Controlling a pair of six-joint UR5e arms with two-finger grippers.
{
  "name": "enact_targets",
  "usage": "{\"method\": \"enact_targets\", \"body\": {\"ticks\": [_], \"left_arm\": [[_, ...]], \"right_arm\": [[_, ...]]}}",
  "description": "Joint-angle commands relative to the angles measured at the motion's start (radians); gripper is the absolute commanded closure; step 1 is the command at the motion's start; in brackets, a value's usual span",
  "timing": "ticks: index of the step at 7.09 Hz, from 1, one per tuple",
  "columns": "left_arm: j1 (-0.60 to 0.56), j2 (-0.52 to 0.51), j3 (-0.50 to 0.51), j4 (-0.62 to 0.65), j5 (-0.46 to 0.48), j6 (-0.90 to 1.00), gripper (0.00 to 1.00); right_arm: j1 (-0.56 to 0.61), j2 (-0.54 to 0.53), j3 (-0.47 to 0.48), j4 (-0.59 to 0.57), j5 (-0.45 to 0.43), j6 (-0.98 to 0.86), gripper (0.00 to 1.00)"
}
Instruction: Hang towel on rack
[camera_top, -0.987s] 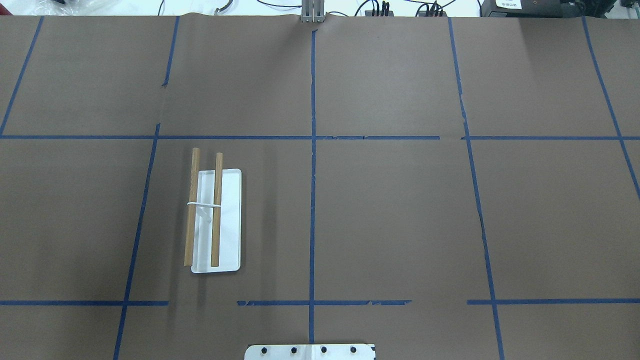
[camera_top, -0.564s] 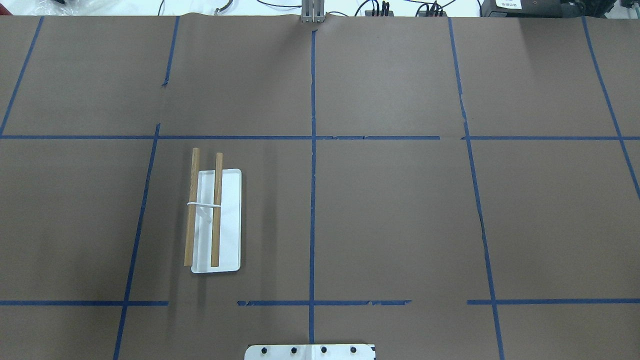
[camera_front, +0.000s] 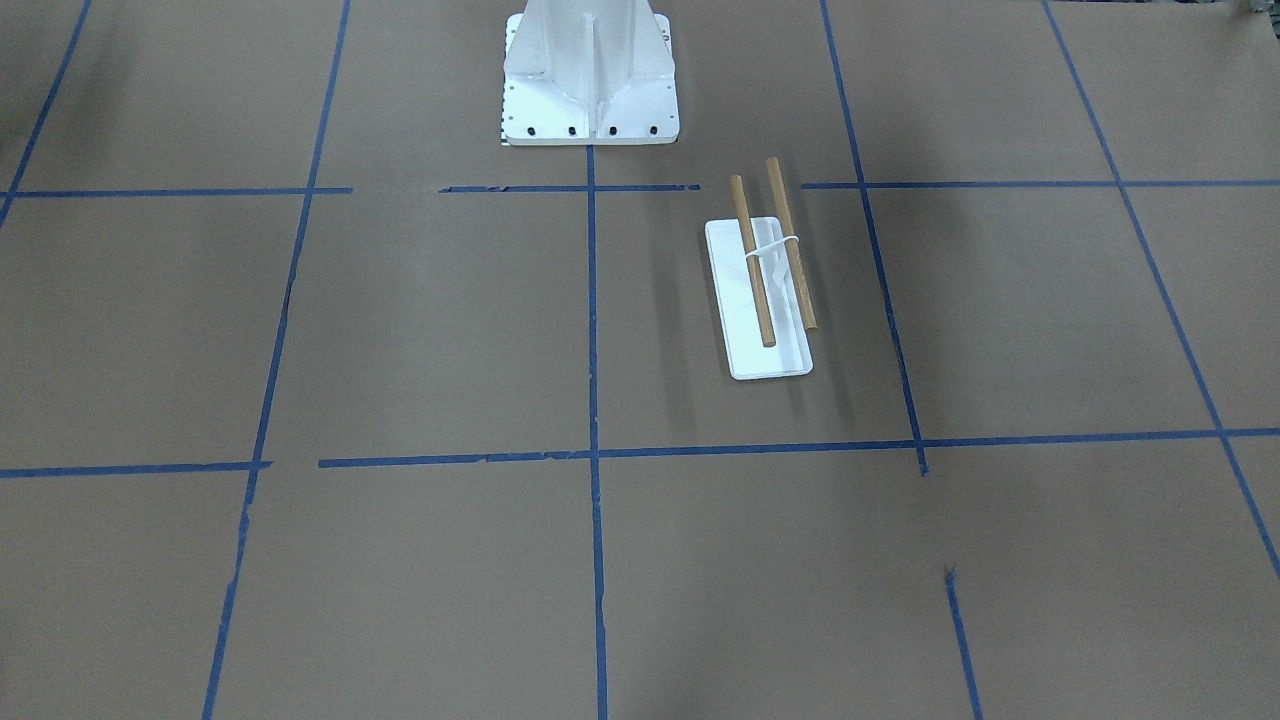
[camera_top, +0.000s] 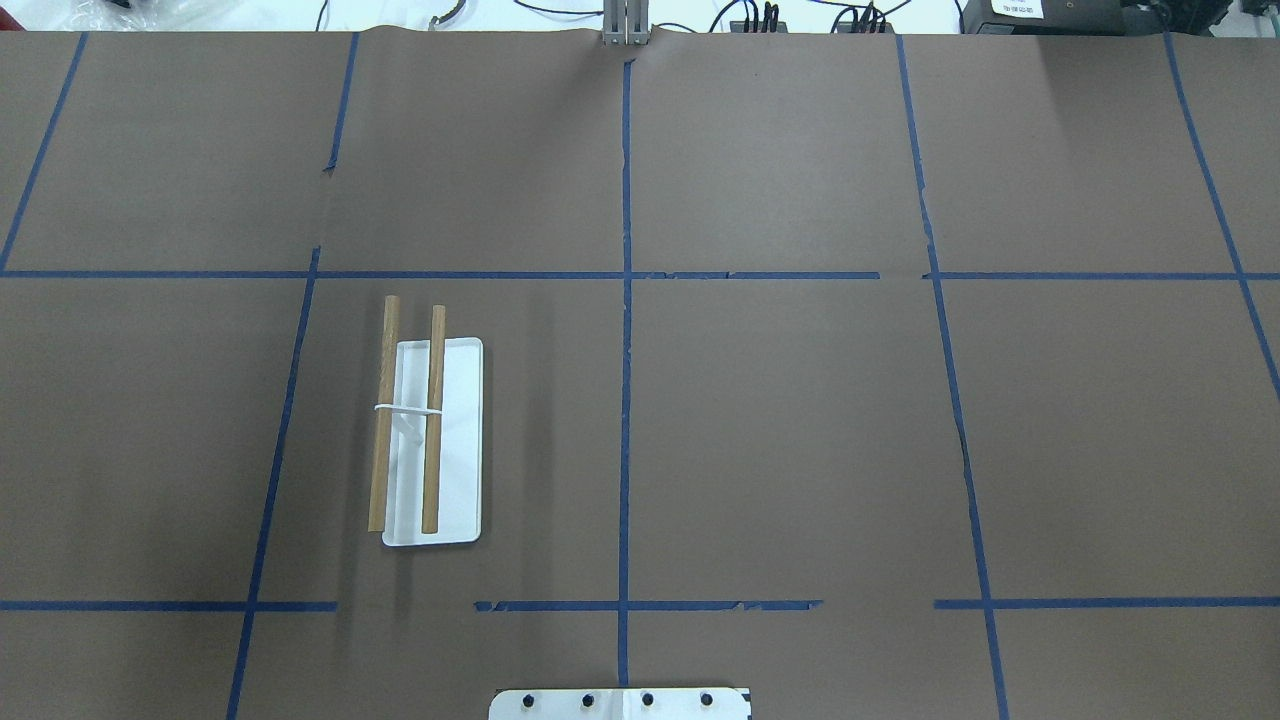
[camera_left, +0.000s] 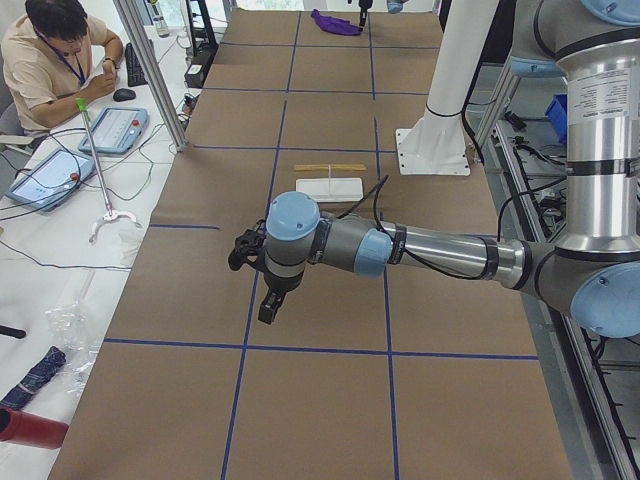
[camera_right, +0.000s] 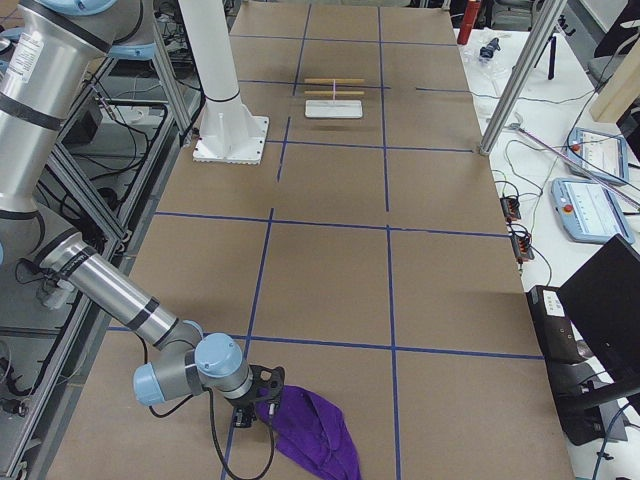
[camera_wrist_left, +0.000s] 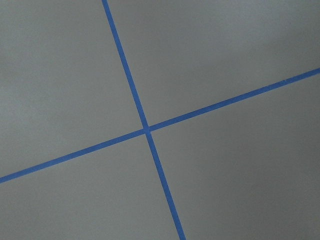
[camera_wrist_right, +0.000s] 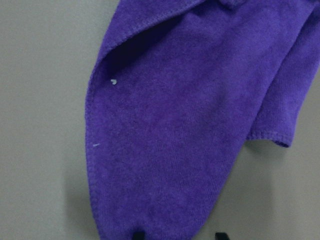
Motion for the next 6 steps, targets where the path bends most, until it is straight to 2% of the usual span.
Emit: {"method": "enact_targets", "body": {"ticks": [1,2,3,6], "left_arm": [[0.000,0.003,0.000,0.000,0.000,0.000,0.00],[0.000,0.003,-0.002,0.001,0.000,0.000,0.00],[0.000,0.003,-0.002,0.000,0.000,0.000,0.00],[0.000,0.003,-0.003,0.000,0.002,0.000,0.00]], "right_arm": [[0.000,0.003,-0.001,0.000,0.000,-0.006,0.68],[0.000,0.008,-0.001,0.000,0.000,-0.006,0.77],[0.000,0.008,-0.001,0.000,0.000,-0.009,1.00],[0.004,0.017,0.004,0.003,0.000,-0.086,1.00]]}}
